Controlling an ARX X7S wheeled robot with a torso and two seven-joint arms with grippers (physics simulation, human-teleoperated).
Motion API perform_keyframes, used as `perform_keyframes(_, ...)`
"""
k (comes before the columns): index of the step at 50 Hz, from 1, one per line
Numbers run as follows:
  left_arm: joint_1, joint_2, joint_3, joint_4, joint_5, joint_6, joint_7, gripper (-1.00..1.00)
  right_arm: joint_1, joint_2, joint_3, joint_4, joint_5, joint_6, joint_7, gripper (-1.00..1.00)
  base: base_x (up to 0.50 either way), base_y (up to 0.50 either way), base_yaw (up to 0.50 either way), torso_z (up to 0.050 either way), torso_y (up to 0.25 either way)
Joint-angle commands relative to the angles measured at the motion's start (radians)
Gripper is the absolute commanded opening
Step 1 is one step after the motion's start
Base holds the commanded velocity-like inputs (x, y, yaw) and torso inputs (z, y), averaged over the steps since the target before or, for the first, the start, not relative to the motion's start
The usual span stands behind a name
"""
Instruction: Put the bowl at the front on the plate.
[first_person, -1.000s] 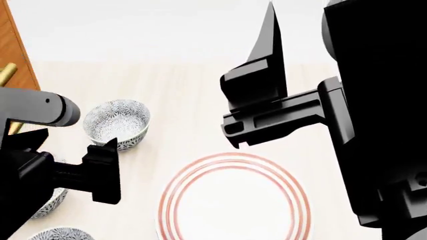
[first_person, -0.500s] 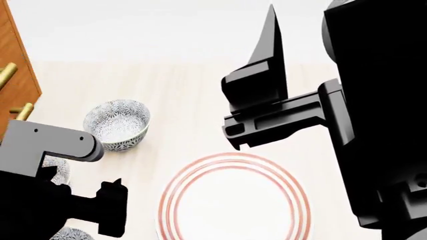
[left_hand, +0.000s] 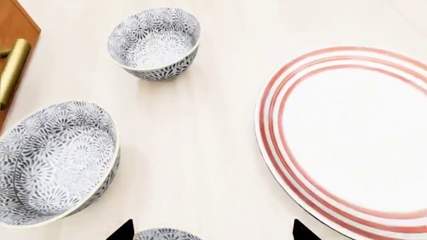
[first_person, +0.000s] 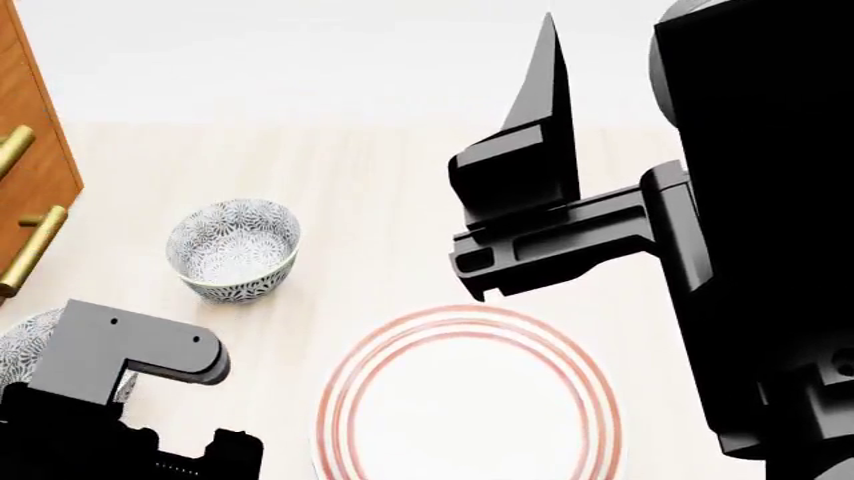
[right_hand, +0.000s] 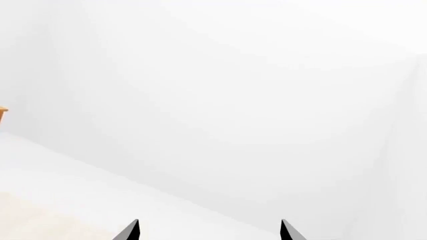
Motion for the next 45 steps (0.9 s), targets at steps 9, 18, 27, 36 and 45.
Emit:
perform_keyframes(9,0.051,-0.025,0.033,-0.022,-0.016,0.004,-0.013,1.0,0.01,-0.001,-0.014,0.008,-0.011,0.001,-0.013,1.0,0.0,0.0,0.0,0.0,0.0)
perform_keyframes(18,0.065,-0.03,0.049,-0.034,-0.005,0.005,0.009,1.0,0.018,-0.001,-0.02,0.006,-0.014,0.002,-0.02,1.0,0.0,0.0,0.0,0.0,0.0)
perform_keyframes(27,0.083,-0.038,0.067,-0.046,-0.013,0.001,0.021,1.0,0.026,-0.002,-0.027,0.007,-0.013,0.001,-0.02,1.0,0.0,0.0,0.0,0.0,0.0)
perform_keyframes(36,0.111,-0.04,0.091,-0.064,0.027,0.007,0.041,1.0,0.022,-0.001,-0.029,0.002,-0.016,-0.004,-0.025,1.0,0.0,0.0,0.0,0.0,0.0)
perform_keyframes(45,0.144,-0.043,0.114,-0.071,0.02,0.005,0.045,1.0,0.02,0.0,-0.032,0.0,-0.026,-0.003,-0.037,1.0,0.0,0.0,0.0,0.0,0.0)
